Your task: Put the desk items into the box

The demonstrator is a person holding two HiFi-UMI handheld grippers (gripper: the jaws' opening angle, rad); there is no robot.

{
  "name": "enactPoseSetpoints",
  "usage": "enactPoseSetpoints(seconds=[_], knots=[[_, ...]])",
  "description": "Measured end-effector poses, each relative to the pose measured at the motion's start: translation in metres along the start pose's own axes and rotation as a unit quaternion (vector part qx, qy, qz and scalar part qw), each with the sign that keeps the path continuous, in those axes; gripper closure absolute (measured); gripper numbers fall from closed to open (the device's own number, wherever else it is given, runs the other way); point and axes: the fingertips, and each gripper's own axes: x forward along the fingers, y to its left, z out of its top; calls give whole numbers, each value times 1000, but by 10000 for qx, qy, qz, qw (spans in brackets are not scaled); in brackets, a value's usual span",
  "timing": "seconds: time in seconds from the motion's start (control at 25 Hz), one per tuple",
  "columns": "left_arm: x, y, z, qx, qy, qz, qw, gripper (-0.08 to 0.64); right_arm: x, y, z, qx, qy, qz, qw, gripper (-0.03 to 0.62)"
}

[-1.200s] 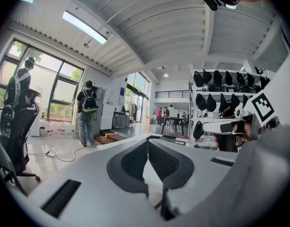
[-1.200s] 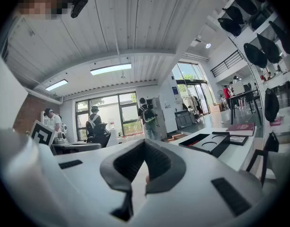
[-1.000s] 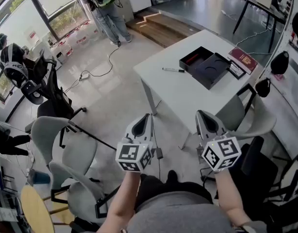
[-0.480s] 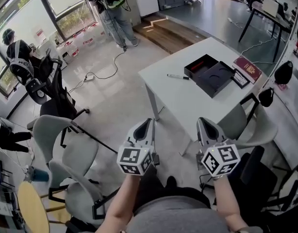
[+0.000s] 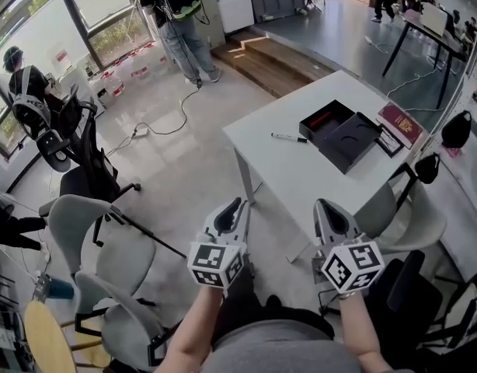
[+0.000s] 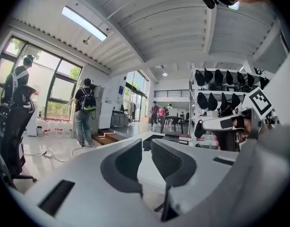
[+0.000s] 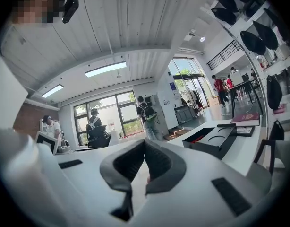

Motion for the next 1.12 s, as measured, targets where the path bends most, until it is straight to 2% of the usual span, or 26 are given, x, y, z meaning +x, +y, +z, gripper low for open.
enactPoseSetpoints(seconds=[0.24,0.48,1.12], knots=[[32,41,0,-84,94,-101,9999,458,46,3,-2,20,115,-96,9999,588],[72,89,0,-110,220,-164,9996,439,102,0,2,77,169,-257,9995,588],[171,199,-3,-357,576,-879,9938,423,214,-10,1,200,270,-1194,9923,588]])
